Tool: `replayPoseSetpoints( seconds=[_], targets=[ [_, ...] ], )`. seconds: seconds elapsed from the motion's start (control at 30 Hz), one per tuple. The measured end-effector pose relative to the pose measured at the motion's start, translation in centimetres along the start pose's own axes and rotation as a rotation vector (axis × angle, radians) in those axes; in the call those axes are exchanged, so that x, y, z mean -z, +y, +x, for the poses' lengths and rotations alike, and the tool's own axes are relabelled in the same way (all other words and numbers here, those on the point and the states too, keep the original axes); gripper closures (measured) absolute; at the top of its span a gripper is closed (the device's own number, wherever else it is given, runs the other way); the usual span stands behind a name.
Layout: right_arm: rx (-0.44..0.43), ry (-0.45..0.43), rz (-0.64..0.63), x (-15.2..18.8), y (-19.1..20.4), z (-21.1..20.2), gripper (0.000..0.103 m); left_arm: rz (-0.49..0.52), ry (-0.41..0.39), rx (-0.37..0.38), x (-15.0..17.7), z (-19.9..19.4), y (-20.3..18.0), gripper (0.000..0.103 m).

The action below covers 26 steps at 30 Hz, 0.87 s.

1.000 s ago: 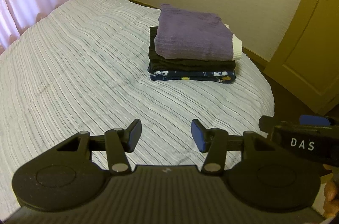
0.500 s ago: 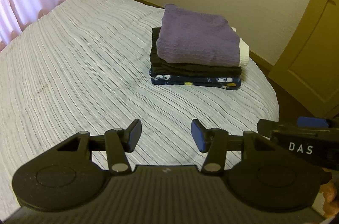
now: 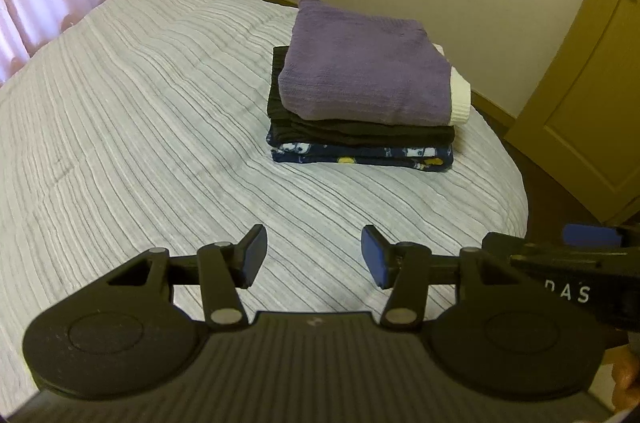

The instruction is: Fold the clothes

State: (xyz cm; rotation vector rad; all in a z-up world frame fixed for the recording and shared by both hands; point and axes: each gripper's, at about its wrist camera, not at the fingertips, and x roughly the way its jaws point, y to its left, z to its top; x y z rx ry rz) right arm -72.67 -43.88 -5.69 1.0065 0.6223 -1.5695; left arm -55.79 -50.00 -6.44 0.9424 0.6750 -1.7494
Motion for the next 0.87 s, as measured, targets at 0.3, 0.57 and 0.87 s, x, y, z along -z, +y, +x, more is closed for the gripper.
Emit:
replayPoseSetpoints(
  seconds=[0.3, 0.57, 0.87],
  targets=[
    [-0.005, 0.019, 0.004, -1.6, -0.7, 1.5, 0.019, 0.007, 0.006, 0.000, -1.9, 1.9, -0.6, 0.055],
    [-0.007, 0.032, 0.008, -2.8, -1.5, 2.7, 0.019, 0.016, -0.011, -0.011, -3.2, 2.9, -1.5, 0.055],
    [-0.007, 0.036, 0.009, -3.5, -2.1, 3.1, 0.019, 0.020, -0.033, -0.020, -3.8, 3.0, -1.9, 0.055]
  ],
)
